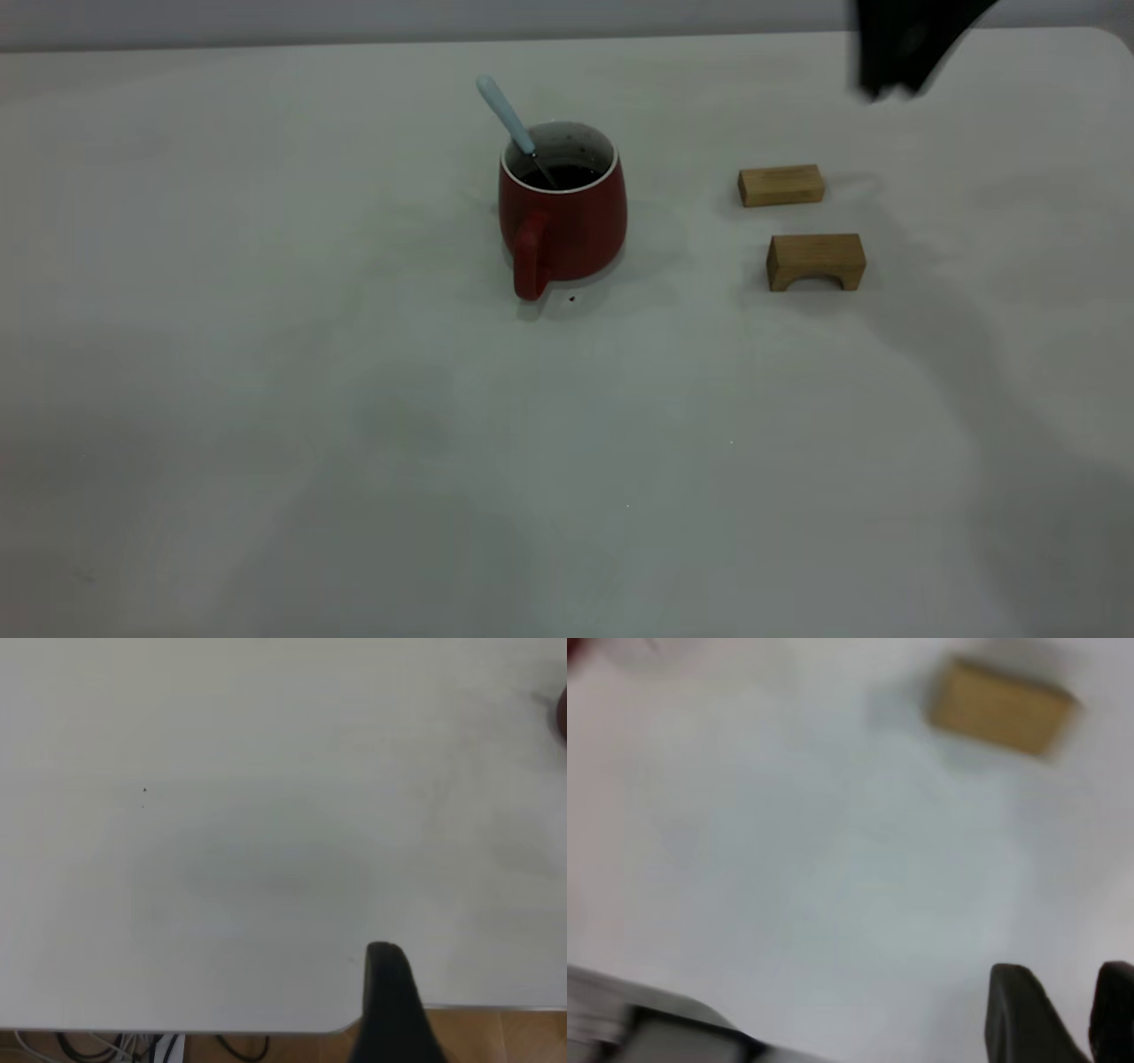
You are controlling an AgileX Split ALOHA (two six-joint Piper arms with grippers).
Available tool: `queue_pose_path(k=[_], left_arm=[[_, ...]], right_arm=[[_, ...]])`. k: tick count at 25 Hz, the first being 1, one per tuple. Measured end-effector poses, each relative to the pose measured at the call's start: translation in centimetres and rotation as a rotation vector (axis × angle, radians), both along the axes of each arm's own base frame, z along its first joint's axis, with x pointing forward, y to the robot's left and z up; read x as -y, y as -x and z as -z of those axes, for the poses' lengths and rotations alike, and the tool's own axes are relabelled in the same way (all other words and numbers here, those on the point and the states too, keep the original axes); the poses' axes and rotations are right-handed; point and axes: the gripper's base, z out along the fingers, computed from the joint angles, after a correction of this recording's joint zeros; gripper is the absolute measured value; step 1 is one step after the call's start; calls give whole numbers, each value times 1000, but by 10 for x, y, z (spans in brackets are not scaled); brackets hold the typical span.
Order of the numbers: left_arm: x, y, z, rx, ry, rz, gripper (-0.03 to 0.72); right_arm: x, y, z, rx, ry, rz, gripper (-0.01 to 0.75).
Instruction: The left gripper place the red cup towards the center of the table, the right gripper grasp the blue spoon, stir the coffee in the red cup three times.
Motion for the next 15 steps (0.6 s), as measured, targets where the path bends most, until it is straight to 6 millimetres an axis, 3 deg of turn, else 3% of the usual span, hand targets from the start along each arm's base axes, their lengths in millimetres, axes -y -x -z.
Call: queue_pose_path(k=[4, 9, 12, 15], left_arm=[[0, 0, 0, 0, 0, 0, 551], [0, 0, 0, 0, 0, 0, 551], [0, 0, 0, 0, 0, 0, 551], [0, 0, 0, 0, 0, 0, 551]], right_arm=[[14, 8, -40, 100, 98, -42, 214], [38, 29, -116, 325, 216, 33, 214], [55, 54, -169, 472, 211, 194, 214], [67, 99, -221, 616, 143, 301, 216]])
